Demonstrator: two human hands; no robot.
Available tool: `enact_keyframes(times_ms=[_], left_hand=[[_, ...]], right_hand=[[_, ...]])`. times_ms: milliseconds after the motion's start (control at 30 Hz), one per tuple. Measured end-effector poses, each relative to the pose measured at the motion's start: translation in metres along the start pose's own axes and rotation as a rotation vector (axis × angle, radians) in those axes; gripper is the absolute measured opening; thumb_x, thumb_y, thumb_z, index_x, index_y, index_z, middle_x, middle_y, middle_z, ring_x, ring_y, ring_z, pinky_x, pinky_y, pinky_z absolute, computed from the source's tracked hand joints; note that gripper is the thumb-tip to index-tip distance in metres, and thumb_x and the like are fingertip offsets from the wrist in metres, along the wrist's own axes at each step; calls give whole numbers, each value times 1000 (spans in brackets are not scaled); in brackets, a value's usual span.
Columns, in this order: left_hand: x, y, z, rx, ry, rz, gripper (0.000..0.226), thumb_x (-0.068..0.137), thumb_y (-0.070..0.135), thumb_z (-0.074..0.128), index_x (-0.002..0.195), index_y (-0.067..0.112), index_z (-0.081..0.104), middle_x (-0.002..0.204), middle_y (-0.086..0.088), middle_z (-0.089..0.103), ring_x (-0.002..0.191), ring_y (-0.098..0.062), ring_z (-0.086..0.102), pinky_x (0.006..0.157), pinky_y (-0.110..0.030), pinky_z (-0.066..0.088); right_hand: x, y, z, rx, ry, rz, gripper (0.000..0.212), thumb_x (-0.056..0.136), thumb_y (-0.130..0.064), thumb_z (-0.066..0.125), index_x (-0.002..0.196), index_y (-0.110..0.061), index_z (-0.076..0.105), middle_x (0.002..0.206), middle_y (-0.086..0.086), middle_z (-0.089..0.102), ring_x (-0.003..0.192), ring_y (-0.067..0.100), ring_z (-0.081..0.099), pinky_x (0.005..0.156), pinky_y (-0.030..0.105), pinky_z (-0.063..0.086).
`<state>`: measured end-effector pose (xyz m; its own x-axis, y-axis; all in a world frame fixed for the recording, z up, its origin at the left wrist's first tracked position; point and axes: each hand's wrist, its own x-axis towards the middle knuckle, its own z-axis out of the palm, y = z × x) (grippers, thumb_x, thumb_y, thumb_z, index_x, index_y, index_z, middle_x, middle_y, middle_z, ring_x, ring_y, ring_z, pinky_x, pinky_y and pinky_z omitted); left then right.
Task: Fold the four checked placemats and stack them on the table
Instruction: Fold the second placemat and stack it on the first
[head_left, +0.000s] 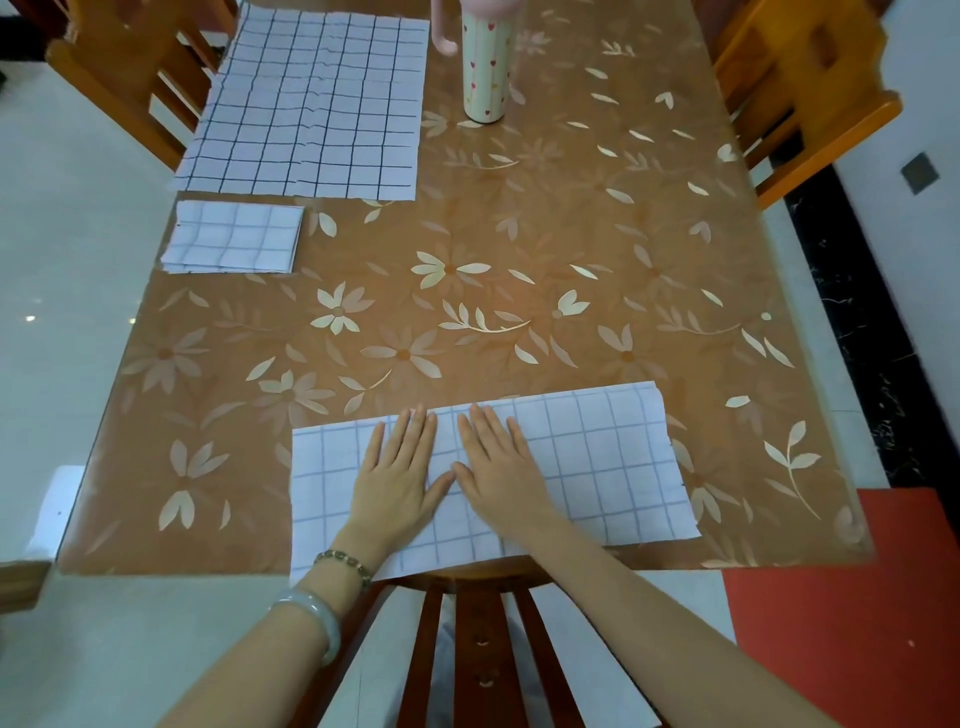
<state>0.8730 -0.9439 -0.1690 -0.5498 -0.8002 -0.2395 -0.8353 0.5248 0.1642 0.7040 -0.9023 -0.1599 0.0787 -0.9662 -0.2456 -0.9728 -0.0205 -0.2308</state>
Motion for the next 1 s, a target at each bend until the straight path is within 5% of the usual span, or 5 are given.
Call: enact_keyframes(times_ms=[200,367,633,733,1000], left_hand=[[-4,0,7,-13,42,-129,75,96,65,9,154,18,8,161,-4,7,149,-19,3,119,-45,0],[-18,-30,8,-16,80,-285,75,95,65,3,154,19,0,161,1,-4,148,-14,-10,120,-42,-7],[-33,-54,-8,-16,114,-426,76,96,62,4,152,13,-7,161,-6,-11,147,-18,-17,120,-45,-6],[-26,-9,-12,-63,134,-260,72,99,58,8,152,12,-7,160,-6,-14,147,-18,-17,119,-41,-12],[-21,31,17,-29,22,-107,65,100,52,13,152,14,20,160,-9,18,148,-22,9,118,-48,5]], right_hand=[[-6,54,2,-56,15,5,59,100,-49,10,150,-21,23,156,11,22,145,28,17,115,47,11],[-14,112,-14,-55,45,141,68,92,-57,-11,151,-26,5,159,5,2,146,22,-3,118,41,-3],[-33,165,-35,-125,114,401,66,96,-52,-3,152,-20,9,159,11,7,147,25,2,118,46,-1],[-24,105,-36,-59,237,236,59,101,-42,6,147,-14,28,154,16,25,144,31,19,116,49,9],[-17,26,11,-55,72,-117,56,102,-42,9,147,-18,32,153,12,32,144,26,22,112,48,19]])
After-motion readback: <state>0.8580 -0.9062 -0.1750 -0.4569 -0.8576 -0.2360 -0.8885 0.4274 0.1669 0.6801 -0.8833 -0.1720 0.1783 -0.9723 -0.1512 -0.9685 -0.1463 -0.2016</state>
